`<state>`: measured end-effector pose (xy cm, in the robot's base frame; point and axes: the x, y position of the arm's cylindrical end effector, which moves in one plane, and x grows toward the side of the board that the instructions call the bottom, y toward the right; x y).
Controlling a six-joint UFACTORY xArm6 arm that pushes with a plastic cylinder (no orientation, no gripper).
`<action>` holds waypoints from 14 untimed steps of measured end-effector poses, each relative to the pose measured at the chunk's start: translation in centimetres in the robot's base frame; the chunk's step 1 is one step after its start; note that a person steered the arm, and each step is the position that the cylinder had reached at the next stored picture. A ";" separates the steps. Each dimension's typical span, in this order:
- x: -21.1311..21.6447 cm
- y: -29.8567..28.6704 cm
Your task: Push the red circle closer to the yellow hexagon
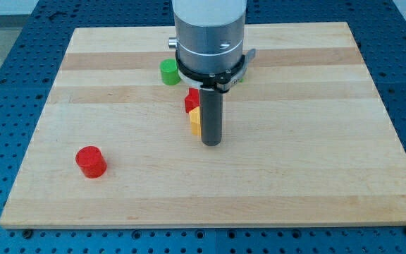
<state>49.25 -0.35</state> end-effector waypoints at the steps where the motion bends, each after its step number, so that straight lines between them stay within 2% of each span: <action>1: 2.8 -0.2; 2: 5.1 -4.1; 3: 5.1 -6.4; 4: 2.3 -6.6; 6: 2.3 -6.6; 7: 1.7 -8.3; 8: -0.3 -13.9; 10: -0.3 -16.0; 11: 1.2 -21.0; 12: 1.2 -21.3; 14: 5.8 -21.9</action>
<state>55.01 -22.21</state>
